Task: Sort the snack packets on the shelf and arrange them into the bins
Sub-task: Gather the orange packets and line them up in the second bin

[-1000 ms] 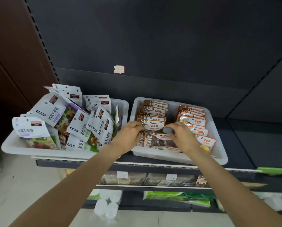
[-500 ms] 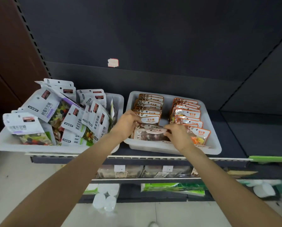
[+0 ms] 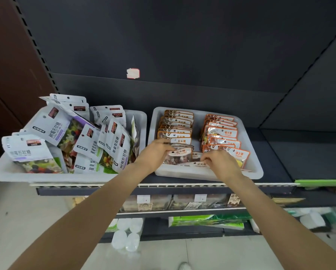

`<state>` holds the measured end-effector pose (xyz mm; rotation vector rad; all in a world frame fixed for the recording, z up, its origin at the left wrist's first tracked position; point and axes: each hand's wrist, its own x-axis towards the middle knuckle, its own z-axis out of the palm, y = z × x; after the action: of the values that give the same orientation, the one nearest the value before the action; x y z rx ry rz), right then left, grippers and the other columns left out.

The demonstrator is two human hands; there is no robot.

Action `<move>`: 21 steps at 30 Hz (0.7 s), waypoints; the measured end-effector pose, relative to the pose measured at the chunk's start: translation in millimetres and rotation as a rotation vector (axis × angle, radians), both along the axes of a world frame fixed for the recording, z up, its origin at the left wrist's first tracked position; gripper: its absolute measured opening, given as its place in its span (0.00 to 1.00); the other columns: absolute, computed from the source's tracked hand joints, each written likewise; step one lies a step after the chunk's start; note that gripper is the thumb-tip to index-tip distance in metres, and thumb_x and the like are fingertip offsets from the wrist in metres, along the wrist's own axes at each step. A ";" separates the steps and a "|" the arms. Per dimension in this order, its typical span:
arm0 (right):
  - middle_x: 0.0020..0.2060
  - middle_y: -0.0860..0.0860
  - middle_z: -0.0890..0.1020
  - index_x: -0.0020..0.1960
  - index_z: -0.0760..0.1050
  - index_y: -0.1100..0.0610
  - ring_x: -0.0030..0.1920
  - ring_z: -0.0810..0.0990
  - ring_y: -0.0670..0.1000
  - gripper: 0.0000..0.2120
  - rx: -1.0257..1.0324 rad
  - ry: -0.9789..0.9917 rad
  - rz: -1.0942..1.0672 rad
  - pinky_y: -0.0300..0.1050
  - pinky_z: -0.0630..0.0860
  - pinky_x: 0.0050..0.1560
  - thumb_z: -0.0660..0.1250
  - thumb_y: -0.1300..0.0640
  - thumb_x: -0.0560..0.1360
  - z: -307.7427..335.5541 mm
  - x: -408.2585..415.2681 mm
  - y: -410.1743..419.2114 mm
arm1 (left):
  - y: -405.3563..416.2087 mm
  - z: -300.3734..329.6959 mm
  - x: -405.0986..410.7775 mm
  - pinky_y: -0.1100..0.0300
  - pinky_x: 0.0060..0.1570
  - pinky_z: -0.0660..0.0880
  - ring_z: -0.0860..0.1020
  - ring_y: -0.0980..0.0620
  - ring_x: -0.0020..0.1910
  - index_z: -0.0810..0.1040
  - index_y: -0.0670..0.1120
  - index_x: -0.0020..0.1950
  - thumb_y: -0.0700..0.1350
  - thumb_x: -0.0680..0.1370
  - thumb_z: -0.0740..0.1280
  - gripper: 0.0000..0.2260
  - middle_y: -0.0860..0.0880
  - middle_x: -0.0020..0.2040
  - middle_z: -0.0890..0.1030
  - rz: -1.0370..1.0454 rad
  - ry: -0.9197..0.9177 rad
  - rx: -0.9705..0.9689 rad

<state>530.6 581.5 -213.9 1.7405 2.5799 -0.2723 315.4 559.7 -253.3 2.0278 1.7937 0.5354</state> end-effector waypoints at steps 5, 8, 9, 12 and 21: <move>0.56 0.51 0.80 0.61 0.78 0.52 0.55 0.79 0.53 0.13 0.217 0.121 0.118 0.46 0.75 0.52 0.64 0.59 0.78 16.6 -28.9 -2.0 | 12.7 20.9 2.4 0.58 0.65 0.69 0.73 0.48 0.64 0.79 0.48 0.62 0.39 0.80 0.62 0.13 0.47 0.64 0.77 0.037 -0.128 -0.045; 0.56 0.53 0.80 0.60 0.78 0.54 0.55 0.79 0.54 0.12 0.130 0.177 0.094 0.46 0.76 0.55 0.60 0.60 0.80 16.7 -37.4 -1.0 | 7.7 29.0 -5.6 0.63 0.60 0.70 0.75 0.49 0.63 0.77 0.47 0.64 0.41 0.81 0.60 0.13 0.47 0.65 0.76 0.087 -0.251 -0.062; 0.56 0.53 0.81 0.59 0.79 0.56 0.55 0.79 0.54 0.12 0.100 0.199 0.081 0.47 0.76 0.56 0.60 0.61 0.80 12.4 -36.8 -0.7 | 4.6 29.2 -7.3 0.65 0.57 0.71 0.75 0.50 0.61 0.76 0.47 0.66 0.42 0.82 0.59 0.14 0.46 0.65 0.76 0.084 -0.256 -0.064; 0.52 0.55 0.83 0.54 0.81 0.58 0.52 0.80 0.55 0.10 0.020 0.217 0.067 0.48 0.75 0.57 0.62 0.64 0.78 -2.2 -30.4 1.0 | -5.2 22.6 -2.8 0.70 0.59 0.63 0.71 0.48 0.66 0.73 0.45 0.68 0.41 0.82 0.57 0.15 0.46 0.69 0.72 -0.002 -0.189 -0.101; 0.63 0.53 0.72 0.67 0.72 0.53 0.63 0.72 0.53 0.21 -0.023 0.320 0.018 0.42 0.68 0.64 0.68 0.62 0.75 -11.4 -15.7 4.1 | -3.0 13.5 1.4 0.60 0.73 0.51 0.58 0.47 0.75 0.68 0.45 0.72 0.42 0.83 0.56 0.17 0.45 0.76 0.60 -0.051 -0.099 -0.087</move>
<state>514.9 585.6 -225.3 1.7957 2.7873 -0.6255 316.8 556.7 -239.8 1.9489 1.6737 0.5240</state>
